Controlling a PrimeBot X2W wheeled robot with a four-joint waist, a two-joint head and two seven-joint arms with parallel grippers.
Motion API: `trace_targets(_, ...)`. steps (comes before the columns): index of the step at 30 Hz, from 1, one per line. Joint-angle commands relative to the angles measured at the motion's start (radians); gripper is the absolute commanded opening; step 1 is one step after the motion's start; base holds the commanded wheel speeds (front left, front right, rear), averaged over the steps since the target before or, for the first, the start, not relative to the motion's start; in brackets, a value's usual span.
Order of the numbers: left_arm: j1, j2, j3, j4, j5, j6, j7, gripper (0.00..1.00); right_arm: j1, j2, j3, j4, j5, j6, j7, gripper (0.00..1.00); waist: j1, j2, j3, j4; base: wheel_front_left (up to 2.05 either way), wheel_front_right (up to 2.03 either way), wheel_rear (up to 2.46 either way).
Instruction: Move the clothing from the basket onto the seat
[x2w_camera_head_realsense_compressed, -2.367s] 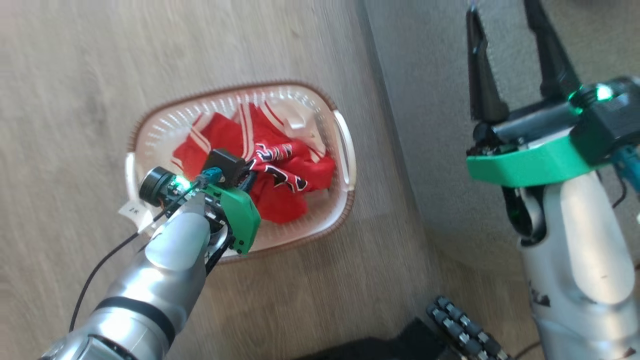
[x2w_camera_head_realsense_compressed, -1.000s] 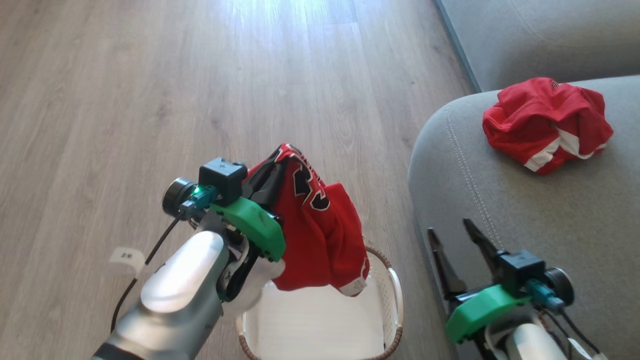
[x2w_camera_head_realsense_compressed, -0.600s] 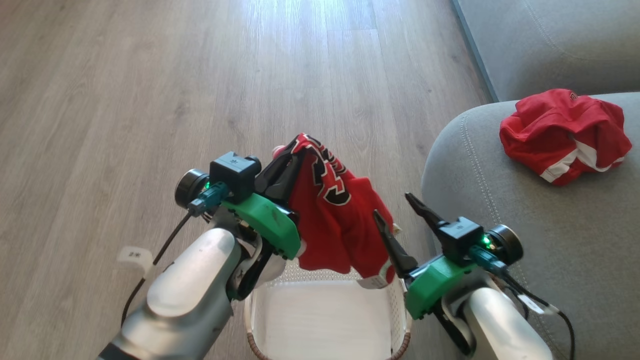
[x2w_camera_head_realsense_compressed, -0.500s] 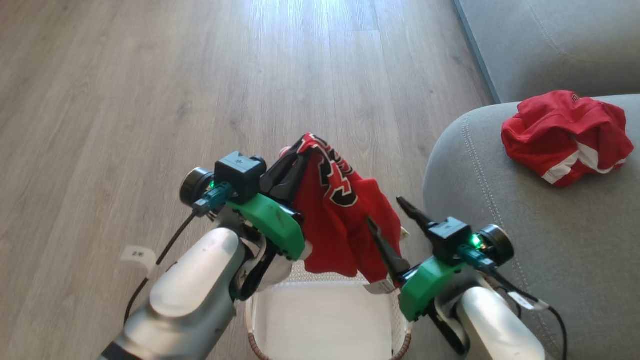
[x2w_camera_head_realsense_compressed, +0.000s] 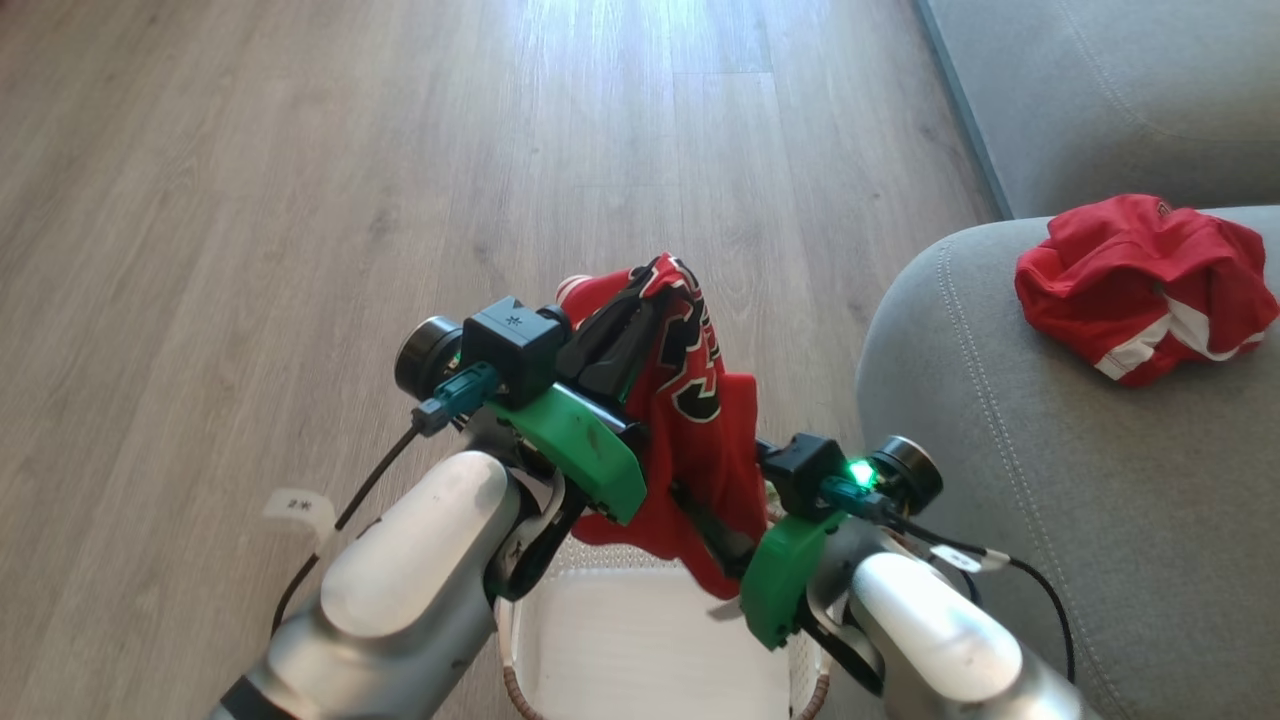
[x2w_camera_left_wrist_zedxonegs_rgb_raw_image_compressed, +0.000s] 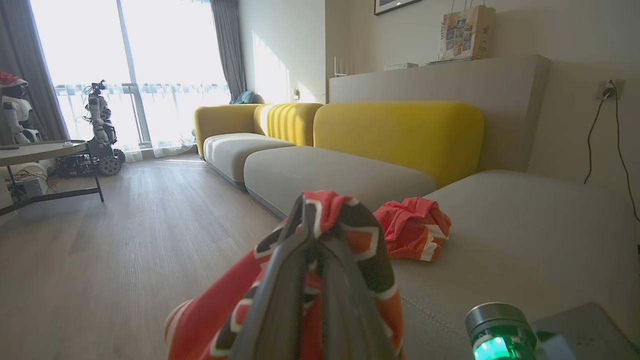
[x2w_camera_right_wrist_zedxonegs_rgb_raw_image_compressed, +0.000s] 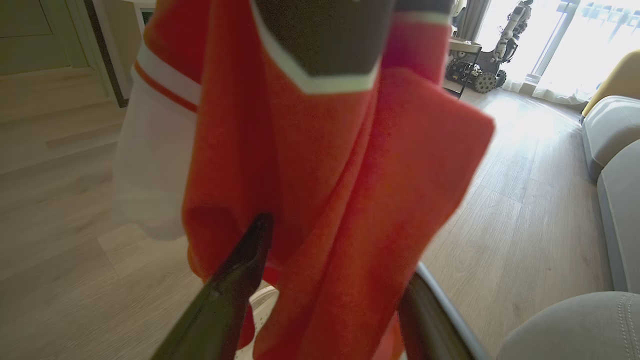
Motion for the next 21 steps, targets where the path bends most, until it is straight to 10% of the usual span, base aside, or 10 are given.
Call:
trace_targets(1,-0.053,0.009,0.036,-0.037,0.001,0.002,-0.008,0.00,-0.061,0.009,0.034,-0.012,0.024,0.007,-0.020,1.00,0.0000,0.0000,0.001,0.004,0.00,0.00,0.00)
trace_targets(5,-0.047,0.008,0.034,-0.041,-0.006,0.002,-0.010,0.00,-0.110,0.009,0.076,0.040,0.059,0.007,-0.032,1.00,0.0000,0.0000,0.003,0.016,0.00,0.00,0.00)
trace_targets(9,-0.036,0.014,0.038,-0.037,-0.015,0.006,-0.011,0.00,-0.133,0.009,0.074,0.065,0.076,0.007,-0.043,0.00,0.0000,0.0000,0.006,0.022,0.00,0.00,0.00)
trace_targets(18,0.003,0.032,0.060,-0.013,-0.044,0.024,-0.026,0.04,-0.140,0.009,-0.001,0.039,0.063,0.007,-0.048,0.00,0.0000,0.0000,0.013,-0.003,0.00,0.00,0.00)
trace_targets(20,0.016,0.035,0.066,-0.003,-0.053,0.027,-0.033,0.46,-0.137,0.008,-0.025,0.027,0.056,0.007,-0.048,0.00,0.0000,0.0000,0.015,-0.015,0.00,0.00,0.00)
trace_targets(21,0.022,0.037,0.067,0.002,-0.056,0.028,-0.037,0.96,-0.136,0.007,-0.039,0.022,0.051,0.007,-0.048,0.00,0.0000,0.0000,0.015,-0.021,0.00,0.00,0.00)
